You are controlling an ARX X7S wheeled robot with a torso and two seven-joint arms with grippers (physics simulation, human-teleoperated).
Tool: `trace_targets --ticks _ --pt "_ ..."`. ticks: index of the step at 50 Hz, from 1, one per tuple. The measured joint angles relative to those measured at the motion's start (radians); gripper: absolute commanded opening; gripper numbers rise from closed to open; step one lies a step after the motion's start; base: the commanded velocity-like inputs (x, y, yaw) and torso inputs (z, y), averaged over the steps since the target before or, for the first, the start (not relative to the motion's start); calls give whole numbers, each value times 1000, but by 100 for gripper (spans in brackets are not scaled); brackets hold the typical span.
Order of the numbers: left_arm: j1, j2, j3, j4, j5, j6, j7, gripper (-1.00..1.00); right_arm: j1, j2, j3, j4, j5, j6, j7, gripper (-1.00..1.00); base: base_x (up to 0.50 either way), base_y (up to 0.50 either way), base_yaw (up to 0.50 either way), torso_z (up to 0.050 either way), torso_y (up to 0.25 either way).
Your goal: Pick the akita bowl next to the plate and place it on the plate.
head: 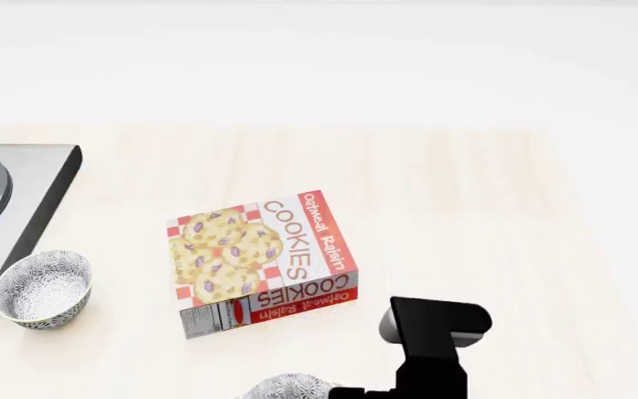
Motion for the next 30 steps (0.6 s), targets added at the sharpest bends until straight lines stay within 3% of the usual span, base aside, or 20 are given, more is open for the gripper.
trace_targets --ticks 30 --pt "5 -6 5 11 -7 -2 -10 100 -14 11 -64 30 -56 -45 -57 -100 0 0 0 0 0"
